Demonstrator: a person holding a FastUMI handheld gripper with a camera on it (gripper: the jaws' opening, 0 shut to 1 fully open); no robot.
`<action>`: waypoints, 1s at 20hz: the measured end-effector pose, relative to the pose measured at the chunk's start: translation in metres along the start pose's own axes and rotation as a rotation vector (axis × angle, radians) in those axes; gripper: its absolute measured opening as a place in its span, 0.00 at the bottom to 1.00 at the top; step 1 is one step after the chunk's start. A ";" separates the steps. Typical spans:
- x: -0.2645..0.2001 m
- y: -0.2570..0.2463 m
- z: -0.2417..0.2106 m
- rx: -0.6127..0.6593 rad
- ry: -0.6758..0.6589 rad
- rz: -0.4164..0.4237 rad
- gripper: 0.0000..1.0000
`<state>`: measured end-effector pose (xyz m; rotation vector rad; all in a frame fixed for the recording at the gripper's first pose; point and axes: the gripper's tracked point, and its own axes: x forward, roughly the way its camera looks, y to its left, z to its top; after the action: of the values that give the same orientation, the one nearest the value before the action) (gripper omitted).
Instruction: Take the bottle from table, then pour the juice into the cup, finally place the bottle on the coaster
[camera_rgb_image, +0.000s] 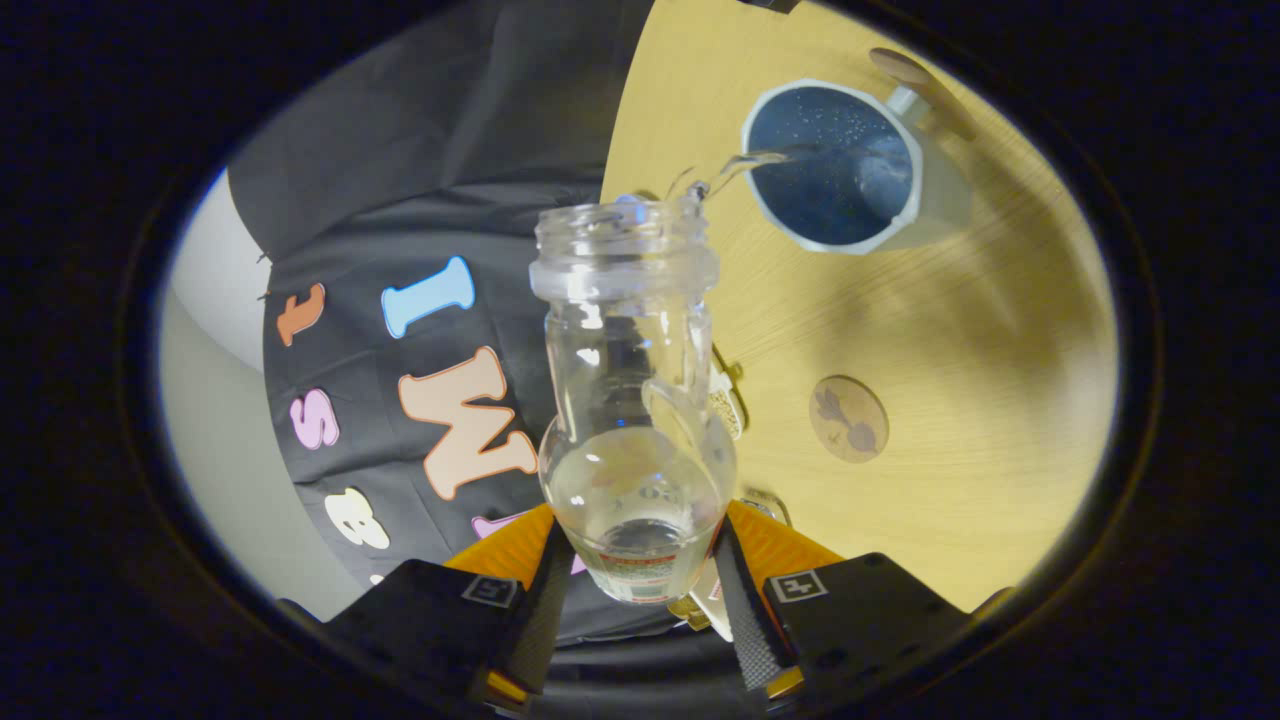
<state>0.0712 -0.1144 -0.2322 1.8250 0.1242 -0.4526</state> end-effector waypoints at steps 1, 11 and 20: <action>0.001 0.001 -0.001 0.004 -0.001 0.001 0.76; 0.002 0.013 -0.005 0.040 -0.007 0.016 0.76; 0.001 0.027 -0.008 0.062 -0.017 0.037 0.75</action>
<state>0.0821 -0.1154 -0.2060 1.8806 0.0650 -0.4496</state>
